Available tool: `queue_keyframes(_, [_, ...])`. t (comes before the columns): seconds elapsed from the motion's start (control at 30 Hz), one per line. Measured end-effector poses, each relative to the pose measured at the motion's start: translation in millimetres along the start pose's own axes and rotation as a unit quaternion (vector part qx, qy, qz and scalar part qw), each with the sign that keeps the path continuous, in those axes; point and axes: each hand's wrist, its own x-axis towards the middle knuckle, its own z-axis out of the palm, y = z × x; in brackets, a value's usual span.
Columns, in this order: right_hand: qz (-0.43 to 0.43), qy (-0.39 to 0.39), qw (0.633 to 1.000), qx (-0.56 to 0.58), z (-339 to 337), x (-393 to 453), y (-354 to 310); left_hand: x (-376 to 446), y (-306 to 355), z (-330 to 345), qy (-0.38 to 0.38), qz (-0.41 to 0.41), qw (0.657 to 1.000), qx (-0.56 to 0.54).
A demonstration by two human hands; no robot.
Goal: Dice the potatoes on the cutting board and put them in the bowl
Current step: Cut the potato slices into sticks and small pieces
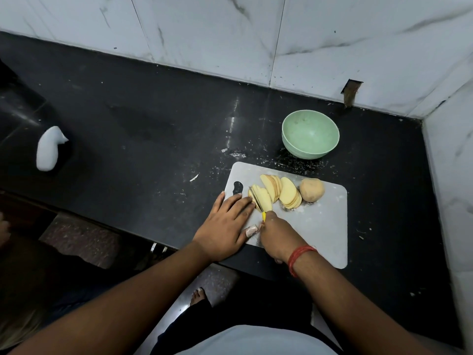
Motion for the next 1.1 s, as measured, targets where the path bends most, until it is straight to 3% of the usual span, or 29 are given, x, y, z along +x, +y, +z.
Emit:
queue_keyframes(0.67, [-0.018,0.025,0.999,-0.016,5.7,6.4,4.5,1.6,-0.6,-1.7,-0.014,-0.013,1.0,-0.013])
queue_keyframes(0.93, [-0.024,-0.01,0.999,-0.034,-0.6,13.1,0.2,2.0,-0.6,-1.7,-0.021,-0.017,1.0,-0.008])
queue_keyframes(1.03, [-0.042,-0.044,0.992,-0.107,-7.8,12.5,-3.6,2.4,-0.5,-2.7,-0.031,-0.023,0.999,-0.002])
queue_keyframes(1.1, [-0.066,-0.108,0.948,-0.292,-12.9,5.5,-11.4,2.7,-0.3,-2.7,-0.035,-0.024,0.999,0.005])
